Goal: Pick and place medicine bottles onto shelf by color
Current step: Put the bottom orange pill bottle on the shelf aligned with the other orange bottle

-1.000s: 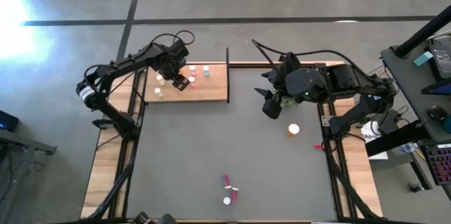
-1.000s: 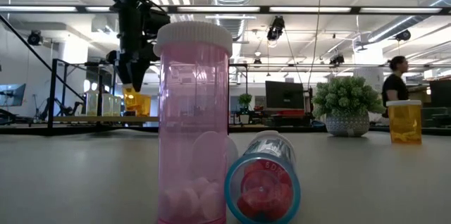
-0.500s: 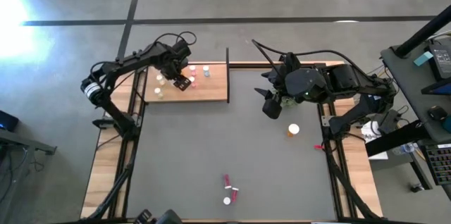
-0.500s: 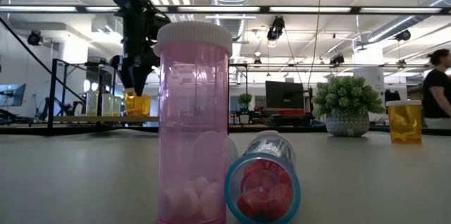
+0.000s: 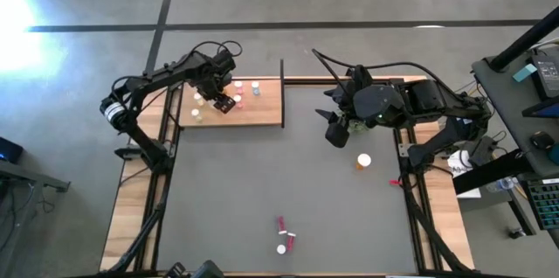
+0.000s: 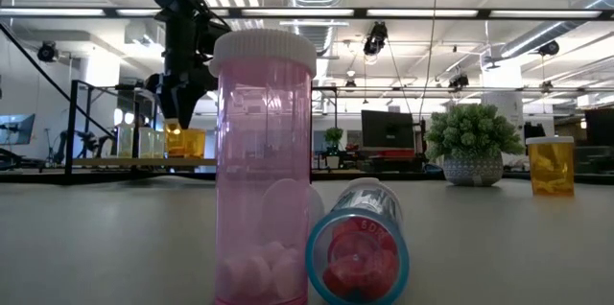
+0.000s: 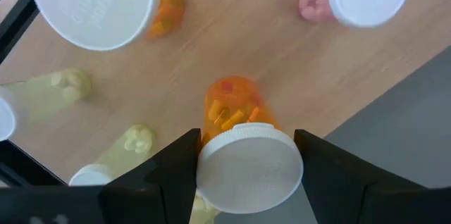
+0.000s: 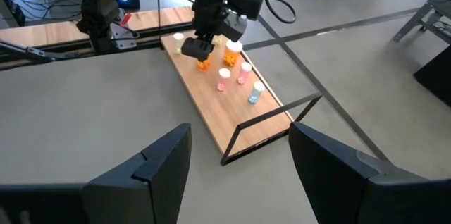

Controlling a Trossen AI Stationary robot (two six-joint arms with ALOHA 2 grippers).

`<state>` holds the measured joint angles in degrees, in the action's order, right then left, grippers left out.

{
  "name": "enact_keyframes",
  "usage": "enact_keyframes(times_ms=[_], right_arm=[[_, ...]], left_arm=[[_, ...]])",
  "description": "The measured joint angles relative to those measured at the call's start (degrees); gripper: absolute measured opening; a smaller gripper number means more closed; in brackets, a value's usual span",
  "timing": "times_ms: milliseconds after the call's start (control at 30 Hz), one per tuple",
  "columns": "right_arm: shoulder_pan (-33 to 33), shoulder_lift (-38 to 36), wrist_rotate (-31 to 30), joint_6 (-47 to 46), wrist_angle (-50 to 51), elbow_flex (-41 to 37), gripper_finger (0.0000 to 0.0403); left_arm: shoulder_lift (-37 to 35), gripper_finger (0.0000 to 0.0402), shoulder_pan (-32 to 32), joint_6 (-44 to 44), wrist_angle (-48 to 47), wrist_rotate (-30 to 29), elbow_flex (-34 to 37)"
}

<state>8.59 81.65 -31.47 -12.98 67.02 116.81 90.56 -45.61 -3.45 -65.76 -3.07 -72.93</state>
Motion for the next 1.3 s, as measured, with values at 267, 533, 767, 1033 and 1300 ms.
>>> enact_keyframes(times_ms=[267, 533, 767, 1033, 1300], right_arm=[[0.0, 0.0, 0.0, 0.0, 0.0, 0.0, 0.0228], [0.0, 0.0, 0.0, 0.0, 0.0, 0.0, 0.0228], [0.0, 0.0, 0.0, 0.0, 0.0, 0.0, 0.0228], [0.0, 0.0, 0.0, 0.0, 0.0, 0.0, 0.0228], [0.0, 0.0, 0.0, 0.0, 0.0, 0.0, 0.0228]], left_arm=[[0.9, 0.0198, -0.1, -2.2, 0.9, 0.0, 0.2], [1.8, 0.0198, -0.1, -3.7, 1.6, -0.1, -0.2], [1.9, 0.0198, -0.1, -3.8, 4.2, -1.6, -0.2], [1.9, 0.0198, -0.4, -3.6, 4.8, -1.8, 0.1], [1.9, 0.0198, -0.4, -2.2, 5.4, -1.9, 0.1]])
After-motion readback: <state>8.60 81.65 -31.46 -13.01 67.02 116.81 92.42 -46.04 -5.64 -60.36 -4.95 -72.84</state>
